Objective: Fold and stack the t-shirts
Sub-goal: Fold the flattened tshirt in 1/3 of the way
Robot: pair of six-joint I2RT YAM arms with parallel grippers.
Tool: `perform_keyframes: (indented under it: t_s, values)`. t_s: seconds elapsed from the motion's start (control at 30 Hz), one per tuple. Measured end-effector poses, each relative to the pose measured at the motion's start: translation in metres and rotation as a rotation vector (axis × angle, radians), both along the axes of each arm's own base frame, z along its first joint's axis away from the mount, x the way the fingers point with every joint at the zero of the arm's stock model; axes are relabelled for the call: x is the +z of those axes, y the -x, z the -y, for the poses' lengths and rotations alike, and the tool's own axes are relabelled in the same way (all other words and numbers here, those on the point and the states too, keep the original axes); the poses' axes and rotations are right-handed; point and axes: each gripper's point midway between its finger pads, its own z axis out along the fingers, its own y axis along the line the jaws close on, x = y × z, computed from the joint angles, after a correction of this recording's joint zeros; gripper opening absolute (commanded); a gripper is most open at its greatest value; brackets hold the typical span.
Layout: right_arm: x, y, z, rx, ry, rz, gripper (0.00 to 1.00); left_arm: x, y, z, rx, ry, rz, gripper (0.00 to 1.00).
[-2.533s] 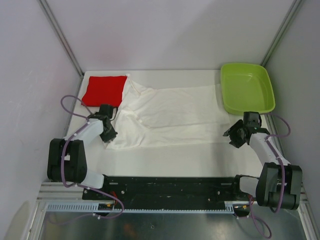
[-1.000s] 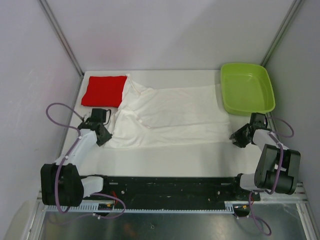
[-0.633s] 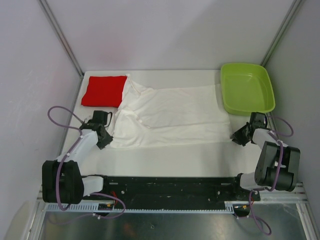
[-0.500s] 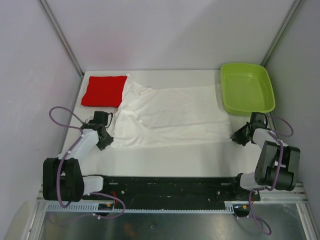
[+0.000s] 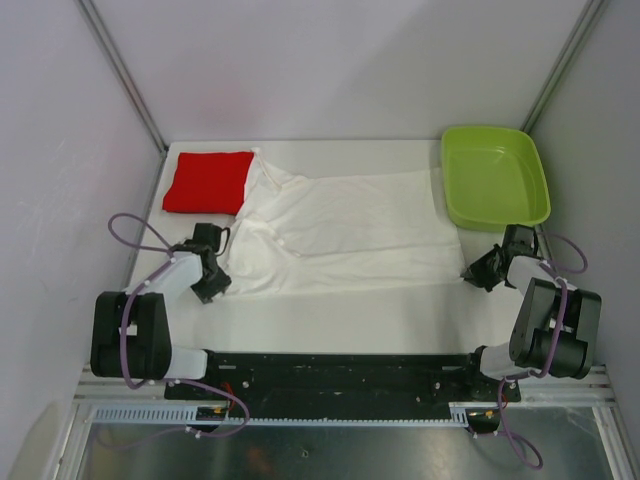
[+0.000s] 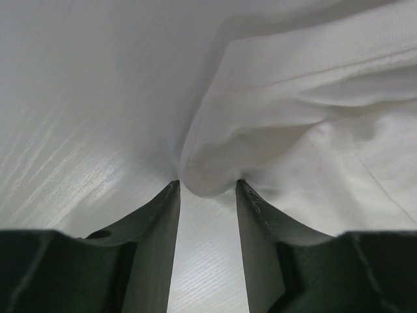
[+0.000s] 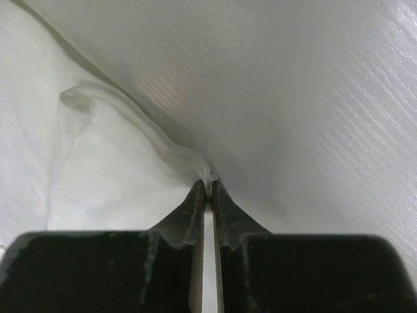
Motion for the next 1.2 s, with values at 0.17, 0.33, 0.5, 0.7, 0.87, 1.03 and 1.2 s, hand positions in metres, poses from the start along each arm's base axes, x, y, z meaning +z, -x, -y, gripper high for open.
perform_keyframes:
  t_s: [0.17, 0.33, 0.5, 0.7, 0.87, 1.03, 1.2]
  values:
    - [0.000, -0.001, 0.000, 0.005, -0.005, -0.001, 0.00, 0.000, -0.003, 0.000, 0.002, 0.000, 0.007, 0.29]
    - [0.000, -0.002, 0.000, 0.006, -0.003, -0.002, 0.00, 0.001, -0.007, -0.002, 0.002, -0.013, 0.024, 0.06]
    - [0.000, -0.001, 0.001, 0.003, 0.008, -0.009, 0.00, 0.008, -0.010, -0.008, -0.005, -0.044, 0.048, 0.00]
    - [0.001, 0.008, 0.004, -0.016, 0.028, -0.042, 0.00, 0.024, -0.013, -0.013, -0.004, -0.071, 0.104, 0.00]
    - [0.001, 0.025, 0.005, -0.044, 0.027, -0.099, 0.00, 0.035, -0.007, -0.018, 0.013, -0.095, 0.125, 0.00]
    - [0.001, 0.047, 0.007, -0.096, 0.018, -0.179, 0.00, 0.045, 0.002, -0.020, 0.050, -0.101, 0.140, 0.00]
    - [0.001, 0.076, 0.009, -0.170, 0.007, -0.277, 0.00, 0.052, 0.012, -0.020, 0.093, -0.089, 0.158, 0.00]
